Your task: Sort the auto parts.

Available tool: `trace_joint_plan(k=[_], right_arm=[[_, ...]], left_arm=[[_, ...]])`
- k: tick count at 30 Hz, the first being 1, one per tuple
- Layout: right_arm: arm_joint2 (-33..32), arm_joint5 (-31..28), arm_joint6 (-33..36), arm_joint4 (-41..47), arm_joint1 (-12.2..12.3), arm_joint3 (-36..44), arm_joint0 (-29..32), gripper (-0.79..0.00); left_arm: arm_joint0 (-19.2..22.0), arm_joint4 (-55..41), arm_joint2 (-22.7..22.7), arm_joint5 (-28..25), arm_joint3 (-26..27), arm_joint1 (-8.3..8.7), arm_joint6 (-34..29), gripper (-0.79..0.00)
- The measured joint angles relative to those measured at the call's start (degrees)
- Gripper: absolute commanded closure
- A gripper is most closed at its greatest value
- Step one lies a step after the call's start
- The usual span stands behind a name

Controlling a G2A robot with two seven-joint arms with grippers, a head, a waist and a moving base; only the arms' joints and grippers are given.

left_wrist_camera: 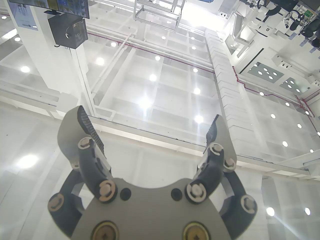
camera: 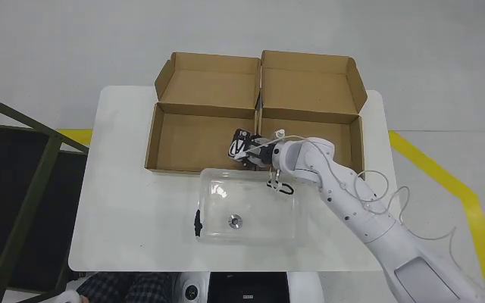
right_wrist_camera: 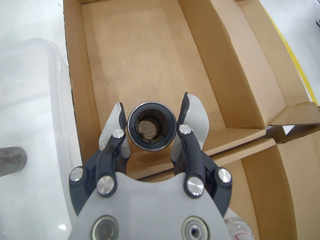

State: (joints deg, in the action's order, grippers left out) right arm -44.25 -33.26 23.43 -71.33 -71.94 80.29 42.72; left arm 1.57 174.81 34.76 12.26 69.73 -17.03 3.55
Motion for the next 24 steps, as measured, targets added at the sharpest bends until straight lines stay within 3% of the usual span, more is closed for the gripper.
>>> trace_joint_plan(k=[12, 14, 15, 24], right_arm=[[-6.1, -3.2, 1.2, -0.3, 1.7, 11.5, 3.3, -0.588], [-6.9, -4.2, 1.8, -0.3, 2.0, 14.0, 4.5, -0.683], [-7.4, -4.9, 2.2, -0.3, 2.3, 15.8, 5.4, -0.696], [-10.5, -9.6, 4.7, -1.9, 4.2, 26.9, 13.6, -0.702]], left_arm=[[0.0, 0.0, 0.0, 0.0, 0.0, 0.0, 0.0, -0.785], [0.0, 0.0, 0.0, 0.0, 0.0, 0.0, 0.0, -0.785], [0.0, 0.0, 0.0, 0.0, 0.0, 0.0, 0.0, -0.785], [0.0, 0.0, 0.0, 0.0, 0.0, 0.0, 0.0, -0.785]])
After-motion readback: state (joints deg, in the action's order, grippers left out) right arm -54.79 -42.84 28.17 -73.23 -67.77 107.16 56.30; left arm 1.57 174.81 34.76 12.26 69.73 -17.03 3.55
